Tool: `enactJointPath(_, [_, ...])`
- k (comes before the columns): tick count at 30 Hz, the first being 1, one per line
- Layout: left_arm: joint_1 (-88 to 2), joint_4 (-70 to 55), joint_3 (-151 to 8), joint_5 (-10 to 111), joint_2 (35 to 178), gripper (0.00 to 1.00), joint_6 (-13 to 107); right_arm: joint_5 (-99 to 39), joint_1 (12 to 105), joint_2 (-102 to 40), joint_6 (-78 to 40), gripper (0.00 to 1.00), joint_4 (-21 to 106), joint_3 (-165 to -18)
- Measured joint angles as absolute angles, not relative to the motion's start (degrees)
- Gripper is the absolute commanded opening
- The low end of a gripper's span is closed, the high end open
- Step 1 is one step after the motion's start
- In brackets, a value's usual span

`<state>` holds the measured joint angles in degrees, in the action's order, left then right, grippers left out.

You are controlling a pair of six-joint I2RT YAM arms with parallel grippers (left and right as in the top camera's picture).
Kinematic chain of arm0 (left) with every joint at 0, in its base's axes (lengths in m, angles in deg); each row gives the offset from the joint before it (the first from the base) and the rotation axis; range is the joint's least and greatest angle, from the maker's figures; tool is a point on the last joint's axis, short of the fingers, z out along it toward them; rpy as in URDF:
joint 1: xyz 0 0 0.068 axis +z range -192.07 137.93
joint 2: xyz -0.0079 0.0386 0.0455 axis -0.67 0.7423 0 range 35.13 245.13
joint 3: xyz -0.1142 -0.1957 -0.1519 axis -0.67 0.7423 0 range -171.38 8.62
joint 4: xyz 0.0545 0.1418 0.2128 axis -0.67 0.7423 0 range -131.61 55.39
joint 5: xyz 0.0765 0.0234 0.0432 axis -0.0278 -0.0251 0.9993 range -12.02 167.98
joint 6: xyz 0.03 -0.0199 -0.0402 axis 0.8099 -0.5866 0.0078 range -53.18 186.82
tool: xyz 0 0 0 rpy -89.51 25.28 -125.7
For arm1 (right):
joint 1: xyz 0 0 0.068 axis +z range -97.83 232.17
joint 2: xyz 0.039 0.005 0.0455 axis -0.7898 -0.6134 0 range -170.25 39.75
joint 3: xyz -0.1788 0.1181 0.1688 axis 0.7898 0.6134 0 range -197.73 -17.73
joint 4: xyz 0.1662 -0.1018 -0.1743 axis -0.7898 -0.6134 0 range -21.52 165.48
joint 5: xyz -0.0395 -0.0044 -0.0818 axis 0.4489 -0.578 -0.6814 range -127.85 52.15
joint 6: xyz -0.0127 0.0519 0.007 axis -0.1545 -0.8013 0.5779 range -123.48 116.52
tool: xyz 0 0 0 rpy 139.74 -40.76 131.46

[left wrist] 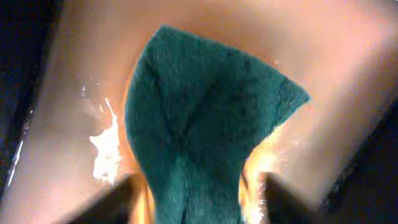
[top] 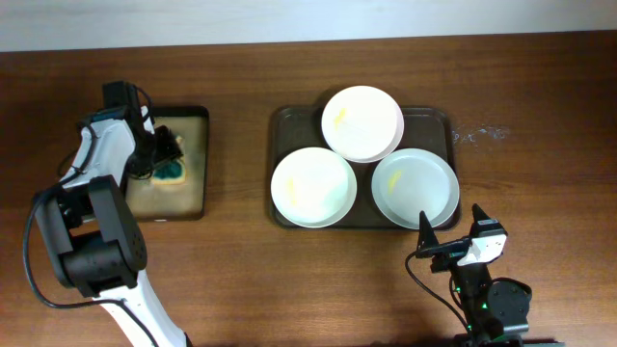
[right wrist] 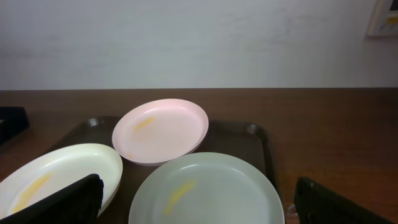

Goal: Clean dirty plates on tray and stack at the side
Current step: 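Lift the green sponge out of the soapy water with the left gripper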

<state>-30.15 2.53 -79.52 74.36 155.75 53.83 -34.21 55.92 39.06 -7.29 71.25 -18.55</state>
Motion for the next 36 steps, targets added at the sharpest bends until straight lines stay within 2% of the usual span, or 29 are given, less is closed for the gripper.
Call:
enactJointPath(5, [-30.1,4.3,-79.5,74.4,156.0,1.00,53.7,-34.2,55.9,39.1,-7.3,0.98,71.2,-18.5])
enactJointPath(6, [-30.1,4.3,-79.5,74.4,156.1,0.91,53.7,-34.2,55.9,39.1,-7.3,0.98,71.3,-18.5])
enactJointPath(7, [-30.1,4.4,-79.5,74.4,156.3,0.65,53.7,-34.2,55.9,39.1,-7.3,0.98,71.2,-18.5])
enactJointPath(8, [-30.1,4.4,-79.5,74.4,156.5,0.33,54.0,-34.2,55.9,39.1,-7.3,0.98,71.2,-18.5])
enactJointPath(9, [-30.1,4.5,-79.5,74.4,156.6,0.18,54.0,-34.2,55.9,39.1,-7.3,0.98,71.2,-18.5])
enactJointPath(10, [-30.1,4.5,-79.5,74.4,156.6,0.11,54.3,-34.2,55.9,39.1,-7.3,0.98,71.2,-18.5])
enactJointPath(11, [-30.1,4.7,-79.5,74.4,156.6,0.00,54.6,-34.2,55.9,39.1,-7.3,0.98,71.2,-18.5])
enactJointPath(15, [-30.1,6.7,-79.9,74.4,156.6,0.00,55.3,-34.2,55.9,39.1,-7.3,0.98,71.3,-18.5])
enactJointPath(22, [-30.1,20.1,-90.2,74.4,153.7,0.00,55.3,-34.2,55.9,39.1,-7.3,0.98,71.2,-18.5])
enactJointPath(27, [-30.1,20.9,-91.5,73.3,146.9,0.00,55.3,-34.2,55.9,39.1,-7.3,0.98,71.3,-18.5])
enactJointPath(31, [-30.1,10.1,-81.5,72.2,147.2,0.00,55.3,-34.2,55.9,39.1,-7.3,0.98,71.2,-18.5])
enactJointPath(33, [-30.1,10.2,-76.5,72.2,148.5,0.00,55.2,-34.2,55.9,39.1,-7.3,0.98,71.3,-18.5])
enactJointPath(36, [-30.1,13.8,-78.1,72.0,148.8,0.00,55.3,-34.2,55.9,39.1,-7.3,0.98,71.3,-18.5])
